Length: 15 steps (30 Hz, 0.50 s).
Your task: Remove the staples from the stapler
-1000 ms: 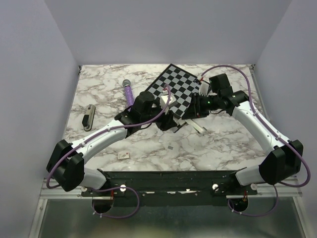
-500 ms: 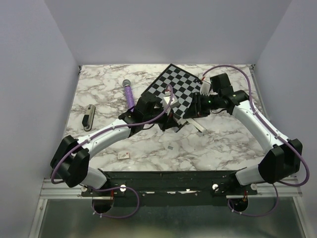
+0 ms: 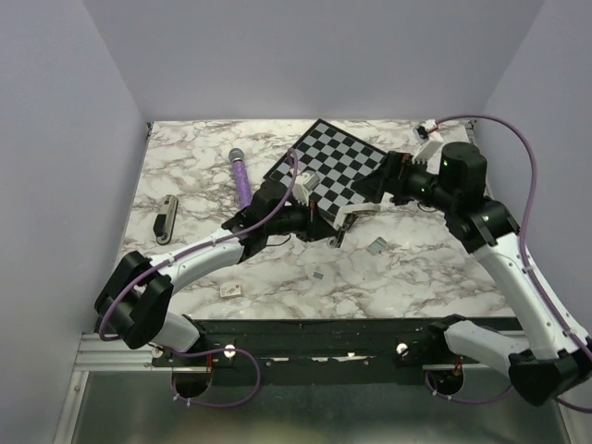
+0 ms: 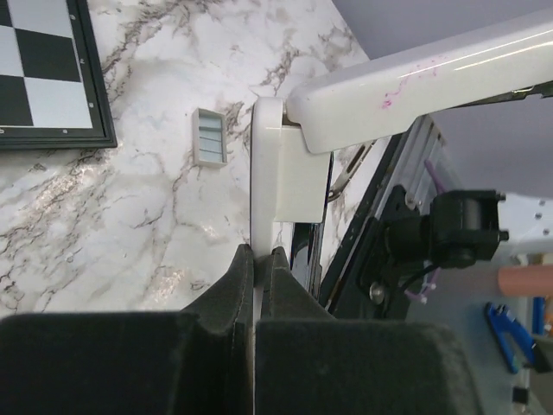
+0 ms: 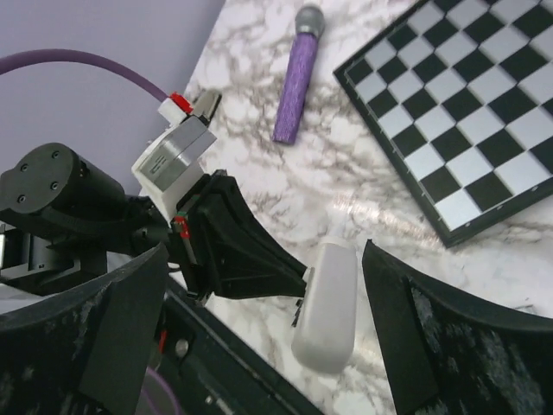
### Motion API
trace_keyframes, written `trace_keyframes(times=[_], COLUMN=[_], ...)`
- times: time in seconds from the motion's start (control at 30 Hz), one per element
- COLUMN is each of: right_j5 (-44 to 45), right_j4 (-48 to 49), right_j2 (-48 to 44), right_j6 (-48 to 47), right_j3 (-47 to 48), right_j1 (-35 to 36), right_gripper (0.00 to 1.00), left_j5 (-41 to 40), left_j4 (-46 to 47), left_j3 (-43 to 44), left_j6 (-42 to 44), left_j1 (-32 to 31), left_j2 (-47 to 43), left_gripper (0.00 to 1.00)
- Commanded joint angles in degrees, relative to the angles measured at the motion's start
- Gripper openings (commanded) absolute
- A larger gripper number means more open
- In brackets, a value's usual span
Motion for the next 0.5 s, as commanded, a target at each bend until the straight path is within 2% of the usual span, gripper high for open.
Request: trace_keyframes(times=[0.0,0.2,0.47], right_j5=[9.7,8.6,14.0], right_j4=[9.3,18.8,25.7], right_j2=[-5.8,-13.8,-12.7], right_j6=[0.1,1.9,4.4], right_j3=[-7.6,-19.1,-23.8], right_j1=[0.2,0.5,4.8], right_gripper=[0.99,0.87,0.81], left_j5=[-6.1,-10.5,-11.0], left_j4=[3.6,4.3,1.3], left_j3=[3.6,5.4,8.0], left_j6=[-14.8,-22.6,-24.7], left_j1=[1.9,2.1,2.0], left_j2=[-1.1,-0.9,0.0], left_gripper=[0.00,0.00,0.00])
